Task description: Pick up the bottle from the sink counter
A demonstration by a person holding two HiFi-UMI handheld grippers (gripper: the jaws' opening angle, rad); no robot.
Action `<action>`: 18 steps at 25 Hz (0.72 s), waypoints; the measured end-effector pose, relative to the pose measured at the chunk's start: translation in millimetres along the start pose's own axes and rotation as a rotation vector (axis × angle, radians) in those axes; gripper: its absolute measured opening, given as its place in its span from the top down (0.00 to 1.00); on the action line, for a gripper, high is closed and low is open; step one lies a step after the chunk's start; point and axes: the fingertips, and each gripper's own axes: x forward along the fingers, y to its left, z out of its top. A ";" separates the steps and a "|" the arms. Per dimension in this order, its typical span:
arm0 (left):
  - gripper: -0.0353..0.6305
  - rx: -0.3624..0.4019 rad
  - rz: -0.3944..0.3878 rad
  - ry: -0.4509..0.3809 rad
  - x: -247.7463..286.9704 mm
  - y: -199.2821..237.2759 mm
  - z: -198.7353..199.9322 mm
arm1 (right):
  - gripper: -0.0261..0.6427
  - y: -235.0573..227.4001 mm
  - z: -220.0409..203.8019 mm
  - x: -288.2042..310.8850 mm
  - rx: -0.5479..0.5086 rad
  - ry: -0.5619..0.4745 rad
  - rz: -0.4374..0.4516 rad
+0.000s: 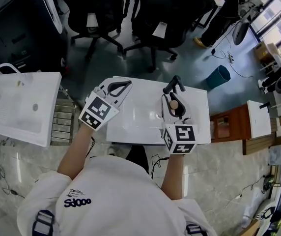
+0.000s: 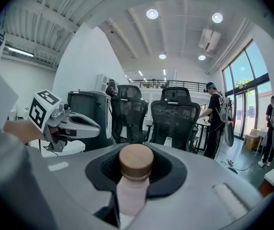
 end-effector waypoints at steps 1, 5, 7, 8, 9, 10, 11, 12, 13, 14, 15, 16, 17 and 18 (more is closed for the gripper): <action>0.94 0.002 -0.002 0.000 0.2 -0.1 0.1 | 0.81 0.1 -0.5 0.1 -0.001 0.000 -0.001; 0.94 0.001 -0.004 -0.001 -0.5 1.3 -1.1 | 0.81 0.6 -2.0 1.1 0.001 -0.001 -0.003; 0.94 -0.002 -0.003 0.000 -0.4 2.3 -2.5 | 0.81 0.7 -1.8 1.5 0.003 -0.004 -0.001; 0.95 -0.003 -0.003 0.001 -0.1 2.8 -3.2 | 0.81 0.7 -1.6 1.9 0.004 -0.006 -0.001; 0.94 -0.004 -0.003 0.002 0.2 3.2 -3.9 | 0.81 0.8 -1.3 2.1 0.004 -0.007 0.000; 0.95 -0.004 -0.003 0.002 0.4 3.4 -4.3 | 0.81 0.9 -0.9 2.3 0.003 -0.009 0.001; 0.94 -0.005 -0.003 0.003 0.7 3.4 -4.5 | 0.81 0.8 -0.6 2.3 0.003 -0.009 0.002; 0.94 -0.005 -0.003 0.004 0.9 3.2 -4.6 | 0.81 0.7 -0.2 2.1 0.002 -0.009 0.002; 0.94 -0.006 -0.004 0.006 1.1 2.7 -4.7 | 0.81 0.6 0.1 1.8 0.002 -0.008 0.003; 0.94 -0.008 -0.005 0.007 1.0 2.0 -4.9 | 0.81 0.7 0.2 1.3 0.002 -0.007 0.004; 0.94 -0.009 -0.005 0.008 0.6 1.3 -5.3 | 0.81 0.9 0.1 0.6 0.002 -0.007 0.004; 0.94 -0.009 -0.006 0.010 0.1 0.7 -5.9 | 0.81 1.5 -0.1 0.0 0.001 -0.006 0.005; 0.94 -0.010 -0.006 0.010 -0.4 0.3 -6.7 | 0.81 2.1 -0.5 -0.3 0.001 -0.006 0.006; 0.94 -0.011 -0.006 0.011 -0.5 0.3 -7.6 | 0.81 2.5 -1.0 -0.1 0.001 -0.006 0.007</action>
